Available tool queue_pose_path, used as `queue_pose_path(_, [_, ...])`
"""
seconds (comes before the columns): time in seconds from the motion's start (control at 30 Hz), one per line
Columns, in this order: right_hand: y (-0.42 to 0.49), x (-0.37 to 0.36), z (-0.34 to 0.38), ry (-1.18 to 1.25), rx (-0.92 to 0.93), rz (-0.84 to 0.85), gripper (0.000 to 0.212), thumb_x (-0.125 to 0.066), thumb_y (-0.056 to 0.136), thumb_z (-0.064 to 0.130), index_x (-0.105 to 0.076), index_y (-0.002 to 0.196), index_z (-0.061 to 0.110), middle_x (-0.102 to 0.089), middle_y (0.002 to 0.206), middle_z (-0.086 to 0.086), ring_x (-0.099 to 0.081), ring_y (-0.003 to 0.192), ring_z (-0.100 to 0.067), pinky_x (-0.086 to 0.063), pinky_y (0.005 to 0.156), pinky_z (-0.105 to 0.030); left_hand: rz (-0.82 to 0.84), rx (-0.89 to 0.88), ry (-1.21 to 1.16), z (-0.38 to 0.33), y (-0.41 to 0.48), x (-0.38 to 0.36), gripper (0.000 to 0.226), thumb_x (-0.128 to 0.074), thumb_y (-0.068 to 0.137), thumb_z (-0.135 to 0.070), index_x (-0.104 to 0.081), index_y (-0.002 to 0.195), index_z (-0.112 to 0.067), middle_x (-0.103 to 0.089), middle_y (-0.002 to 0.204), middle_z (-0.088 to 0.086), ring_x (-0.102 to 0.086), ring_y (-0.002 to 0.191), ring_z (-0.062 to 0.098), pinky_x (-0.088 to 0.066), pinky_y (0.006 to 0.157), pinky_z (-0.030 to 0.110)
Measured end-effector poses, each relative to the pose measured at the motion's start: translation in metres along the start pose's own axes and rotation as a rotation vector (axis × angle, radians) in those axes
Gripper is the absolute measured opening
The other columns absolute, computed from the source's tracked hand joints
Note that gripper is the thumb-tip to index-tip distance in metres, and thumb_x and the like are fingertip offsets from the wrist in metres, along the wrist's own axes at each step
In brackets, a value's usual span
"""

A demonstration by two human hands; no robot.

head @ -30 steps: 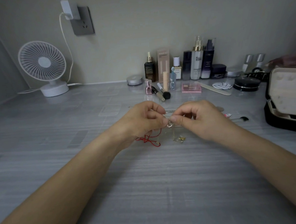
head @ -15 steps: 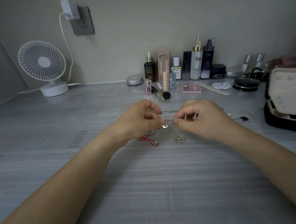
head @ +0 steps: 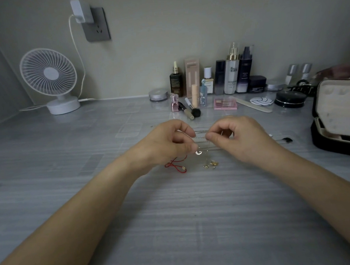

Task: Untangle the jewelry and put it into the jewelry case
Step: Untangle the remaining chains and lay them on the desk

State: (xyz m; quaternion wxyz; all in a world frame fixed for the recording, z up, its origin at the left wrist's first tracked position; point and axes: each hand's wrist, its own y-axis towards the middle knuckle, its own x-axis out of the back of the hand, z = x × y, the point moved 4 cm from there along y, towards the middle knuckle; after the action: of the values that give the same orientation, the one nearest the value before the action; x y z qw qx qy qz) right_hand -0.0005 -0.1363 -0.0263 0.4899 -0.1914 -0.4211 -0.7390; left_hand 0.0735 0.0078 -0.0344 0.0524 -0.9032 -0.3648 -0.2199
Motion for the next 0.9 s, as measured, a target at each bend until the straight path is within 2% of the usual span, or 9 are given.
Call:
queue_pose_path(0.07, [0.001,0.002,-0.002,0.124,-0.048,-0.013,0.017,-0.065,0.084,0.020,-0.064,0.068,0.025,-0.060,0.065,0.013,-0.051,0.056,0.001,-0.038,0.056,-0.007,0.005,0.034,0.081,0.001,-0.001,0.005,0.018,-0.065,0.083,-0.005,-0.057,0.088,-0.020,-0.064,0.066,-0.008,-0.052,0.055,0.001,-0.039,0.052,0.014])
queue_pose_path(0.2, [0.002,0.004,0.003,0.362,-0.127,0.051,0.021,-0.057,0.088,0.010,-0.061,0.069,0.019,-0.063,0.069,0.004,-0.052,0.053,0.005,-0.044,0.059,-0.009,0.055,0.124,0.322,0.007,-0.004,0.012,0.018,-0.055,0.087,-0.005,-0.061,0.082,-0.021,-0.056,0.064,-0.005,-0.056,0.054,0.010,-0.041,0.053,0.019])
queue_pose_path(0.33, [0.000,0.004,0.006,0.488,-0.172,0.071,0.020,-0.053,0.091,0.011,-0.061,0.073,0.014,-0.066,0.069,0.001,-0.051,0.051,0.004,-0.039,0.052,-0.006,0.087,0.126,0.425,0.009,-0.004,0.010,0.004,-0.062,0.086,-0.018,-0.065,0.087,-0.018,-0.058,0.071,-0.005,-0.054,0.057,0.017,-0.049,0.054,0.027])
queue_pose_path(0.43, [-0.001,0.005,0.007,0.524,-0.169,0.071,0.020,-0.052,0.091,0.011,-0.061,0.073,0.014,-0.066,0.066,0.002,-0.051,0.052,0.002,-0.038,0.051,-0.006,0.059,0.088,0.421,0.010,-0.003,0.004,0.007,-0.067,0.083,-0.026,-0.068,0.087,-0.020,-0.058,0.069,-0.010,-0.053,0.062,0.016,-0.047,0.054,0.027])
queue_pose_path(0.57, [-0.001,0.004,0.008,0.534,-0.155,0.071,0.020,-0.053,0.091,0.011,-0.061,0.074,0.014,-0.066,0.068,0.000,-0.051,0.053,0.000,-0.038,0.051,-0.007,-0.014,-0.072,0.372,0.005,0.000,-0.009,0.011,-0.070,0.080,-0.030,-0.063,0.085,-0.037,-0.062,0.085,-0.016,-0.058,0.081,0.005,-0.047,0.077,0.021])
queue_pose_path(0.63, [-0.001,0.004,0.010,0.533,-0.143,0.081,0.020,-0.053,0.091,0.011,-0.061,0.074,0.014,-0.065,0.068,-0.001,-0.050,0.053,0.000,-0.038,0.052,-0.006,-0.041,-0.107,0.215,-0.001,-0.001,-0.015,0.013,-0.067,0.083,-0.025,-0.062,0.083,-0.037,-0.063,0.084,-0.013,-0.058,0.074,-0.001,-0.046,0.067,0.013])
queue_pose_path(0.7, [-0.001,0.003,0.010,0.531,-0.141,0.094,0.021,-0.053,0.091,0.010,-0.061,0.072,0.014,-0.065,0.068,0.000,-0.051,0.053,0.000,-0.039,0.053,-0.008,-0.073,-0.115,0.107,-0.006,-0.003,-0.019,0.014,-0.066,0.084,-0.020,-0.065,0.077,-0.032,-0.064,0.075,-0.005,-0.054,0.063,0.003,-0.043,0.054,0.011])
queue_pose_path(0.8, [0.000,0.001,0.007,0.541,-0.179,0.108,0.027,-0.051,0.090,0.011,-0.062,0.066,0.016,-0.065,0.064,0.006,-0.054,0.059,-0.004,-0.040,0.059,-0.017,-0.114,-0.120,0.095,-0.008,-0.002,-0.020,0.019,-0.067,0.084,-0.021,-0.066,0.068,-0.033,-0.063,0.072,0.010,-0.050,0.062,0.016,-0.045,0.052,0.024])
queue_pose_path(0.9, [0.001,-0.002,0.005,0.628,-0.215,0.139,0.032,-0.046,0.092,0.013,-0.059,0.063,0.015,-0.065,0.063,0.004,-0.056,0.065,-0.009,-0.040,0.066,-0.024,-0.159,-0.094,0.054,-0.007,-0.001,-0.015,0.024,-0.069,0.082,-0.023,-0.070,0.063,-0.037,-0.069,0.080,0.016,-0.055,0.069,0.022,-0.052,0.069,0.050])
